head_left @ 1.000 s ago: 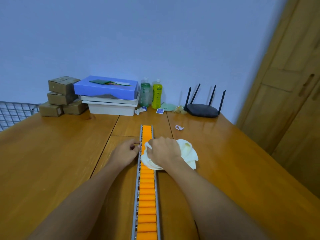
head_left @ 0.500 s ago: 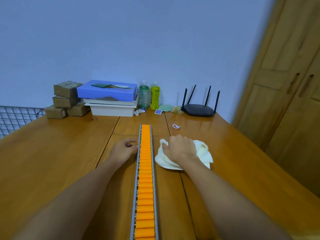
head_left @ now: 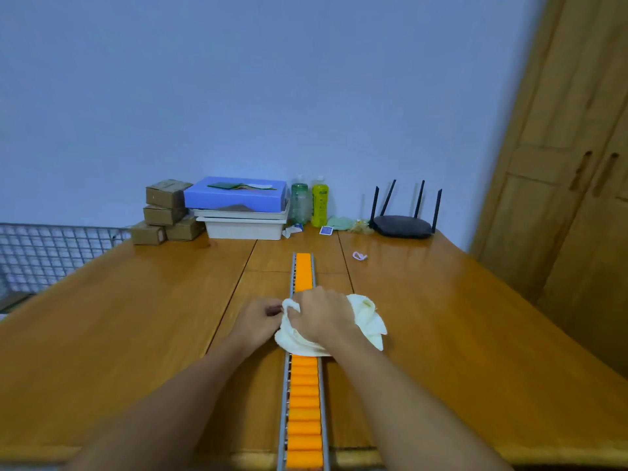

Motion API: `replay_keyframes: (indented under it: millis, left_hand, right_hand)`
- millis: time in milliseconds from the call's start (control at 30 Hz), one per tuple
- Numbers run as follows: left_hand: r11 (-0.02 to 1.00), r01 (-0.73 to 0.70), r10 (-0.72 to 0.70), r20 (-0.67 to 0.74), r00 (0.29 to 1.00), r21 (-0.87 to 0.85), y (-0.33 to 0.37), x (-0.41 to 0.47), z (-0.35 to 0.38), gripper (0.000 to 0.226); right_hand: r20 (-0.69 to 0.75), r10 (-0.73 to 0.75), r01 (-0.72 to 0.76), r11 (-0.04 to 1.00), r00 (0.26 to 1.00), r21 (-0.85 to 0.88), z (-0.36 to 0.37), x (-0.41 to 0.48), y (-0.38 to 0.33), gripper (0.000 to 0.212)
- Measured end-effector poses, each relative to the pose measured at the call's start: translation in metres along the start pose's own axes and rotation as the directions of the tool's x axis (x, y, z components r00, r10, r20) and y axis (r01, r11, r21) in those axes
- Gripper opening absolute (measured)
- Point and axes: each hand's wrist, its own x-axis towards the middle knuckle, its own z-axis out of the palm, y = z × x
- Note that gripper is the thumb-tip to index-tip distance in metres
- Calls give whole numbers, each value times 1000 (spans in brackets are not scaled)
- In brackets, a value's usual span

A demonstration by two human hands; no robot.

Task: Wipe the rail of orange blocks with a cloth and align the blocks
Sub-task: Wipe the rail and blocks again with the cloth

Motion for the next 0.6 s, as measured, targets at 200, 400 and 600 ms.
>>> replay_keyframes:
  millis: [200, 400, 600]
  left_hand:
    - [1000, 0, 1, -41, 999, 20, 4, -2, 1, 26]
    - [997, 29, -25, -57, 998, 75, 8, -6, 3, 33]
    - [992, 36, -28, -64, 998, 123, 16, -16, 9, 34]
  right_hand:
    - [-45, -49, 43, 991, 998, -125, -4, -13, 11, 31]
    - [-35, -42, 34, 980, 998, -196, -10, -22, 22, 32]
    - [35, -2, 10, 969, 999, -246, -20, -42, 43, 39]
